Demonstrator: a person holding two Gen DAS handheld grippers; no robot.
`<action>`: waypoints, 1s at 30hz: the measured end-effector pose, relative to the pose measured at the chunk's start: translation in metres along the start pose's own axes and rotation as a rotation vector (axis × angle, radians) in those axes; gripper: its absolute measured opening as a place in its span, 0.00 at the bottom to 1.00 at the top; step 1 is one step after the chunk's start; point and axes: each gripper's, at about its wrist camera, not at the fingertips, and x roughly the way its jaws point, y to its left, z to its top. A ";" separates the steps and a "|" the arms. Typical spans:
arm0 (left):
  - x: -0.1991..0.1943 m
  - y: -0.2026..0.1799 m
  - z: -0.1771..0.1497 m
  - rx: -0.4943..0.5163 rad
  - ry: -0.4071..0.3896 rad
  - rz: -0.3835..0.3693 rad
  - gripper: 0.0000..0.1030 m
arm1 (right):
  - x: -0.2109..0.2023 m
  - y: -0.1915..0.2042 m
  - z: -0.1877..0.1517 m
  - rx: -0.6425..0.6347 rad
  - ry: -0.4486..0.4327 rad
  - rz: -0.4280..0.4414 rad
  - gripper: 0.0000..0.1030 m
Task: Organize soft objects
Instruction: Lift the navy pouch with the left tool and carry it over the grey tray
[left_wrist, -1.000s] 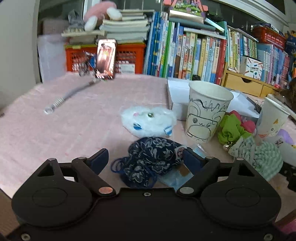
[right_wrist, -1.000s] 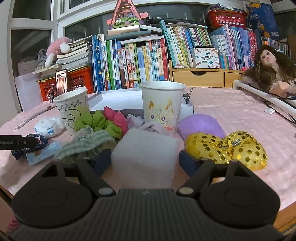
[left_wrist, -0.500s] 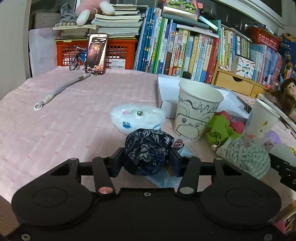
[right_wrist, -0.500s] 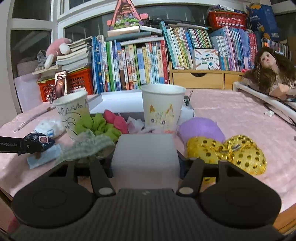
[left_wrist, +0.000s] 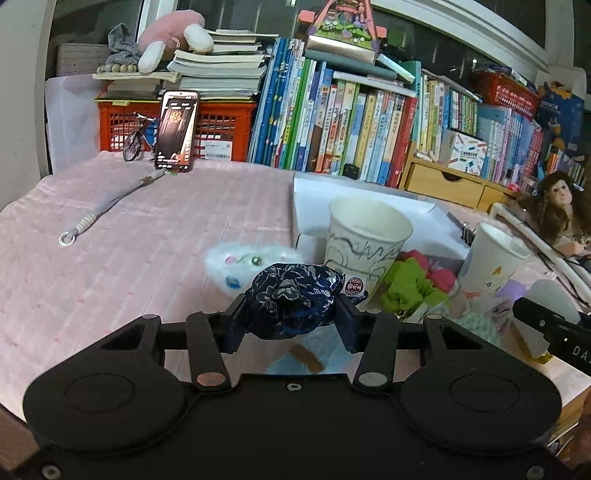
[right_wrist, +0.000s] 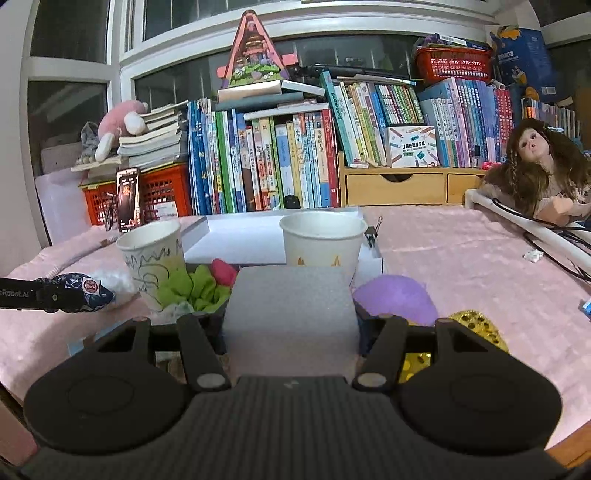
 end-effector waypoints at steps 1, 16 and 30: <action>-0.001 -0.001 0.002 0.003 -0.004 -0.003 0.45 | -0.001 -0.001 0.002 0.002 -0.005 0.002 0.61; -0.012 -0.023 0.055 0.057 -0.075 -0.033 0.44 | -0.001 -0.019 0.054 0.045 -0.060 0.043 0.61; 0.022 -0.055 0.115 0.083 -0.061 -0.096 0.44 | 0.032 -0.025 0.111 -0.012 -0.029 0.060 0.61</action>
